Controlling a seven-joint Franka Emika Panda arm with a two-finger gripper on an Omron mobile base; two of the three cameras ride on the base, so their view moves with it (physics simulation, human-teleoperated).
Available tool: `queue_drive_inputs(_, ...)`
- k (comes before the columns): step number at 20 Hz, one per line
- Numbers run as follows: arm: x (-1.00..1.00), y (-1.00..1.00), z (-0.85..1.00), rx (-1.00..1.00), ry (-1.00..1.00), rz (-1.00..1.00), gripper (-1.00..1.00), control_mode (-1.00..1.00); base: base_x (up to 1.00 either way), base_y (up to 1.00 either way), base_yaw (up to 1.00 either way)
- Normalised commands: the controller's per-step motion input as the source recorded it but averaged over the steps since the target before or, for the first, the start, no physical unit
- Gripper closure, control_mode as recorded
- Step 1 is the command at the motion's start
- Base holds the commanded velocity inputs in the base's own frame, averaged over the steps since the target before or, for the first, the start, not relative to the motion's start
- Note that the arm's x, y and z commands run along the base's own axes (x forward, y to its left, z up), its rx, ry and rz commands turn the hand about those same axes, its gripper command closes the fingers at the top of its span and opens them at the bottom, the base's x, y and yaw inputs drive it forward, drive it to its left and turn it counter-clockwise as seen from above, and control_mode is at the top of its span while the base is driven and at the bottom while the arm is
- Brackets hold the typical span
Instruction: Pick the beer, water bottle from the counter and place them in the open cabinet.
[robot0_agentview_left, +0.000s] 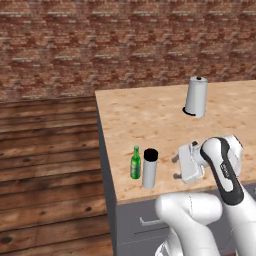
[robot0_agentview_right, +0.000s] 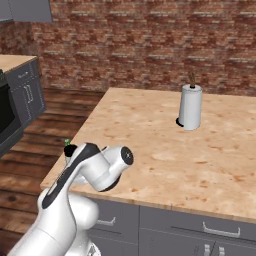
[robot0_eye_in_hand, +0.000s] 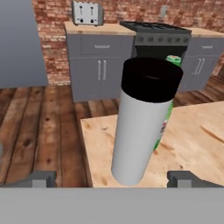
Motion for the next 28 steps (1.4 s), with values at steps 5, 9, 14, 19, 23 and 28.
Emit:
queue_drive_inputs(5,0.04,0.00,-0.16,0.05,-0.03,0.00,-1.00,-1.00,0.00,0.00,0.00)
queue_drive_inputs(9,0.16,0.02,-0.19,0.00,0.00,-0.01,-1.00,-1.00,0.00,0.00,0.00)
queue_drive_inputs(14,0.07,0.05,-0.25,0.02,0.00,0.00,-1.00,-1.00,0.00,0.00,0.00)
queue_drive_inputs(19,0.02,0.09,-0.22,0.02,0.00,0.00,-1.00,-1.00,0.00,0.00,0.00)
queue_drive_inputs(23,0.00,0.14,-0.18,0.02,0.00,0.00,-1.00,-1.00,0.00,0.00,0.00)
queue_drive_inputs(28,0.09,0.16,-0.17,0.00,0.00,0.00,-1.00,-1.00,0.00,0.00,0.00)
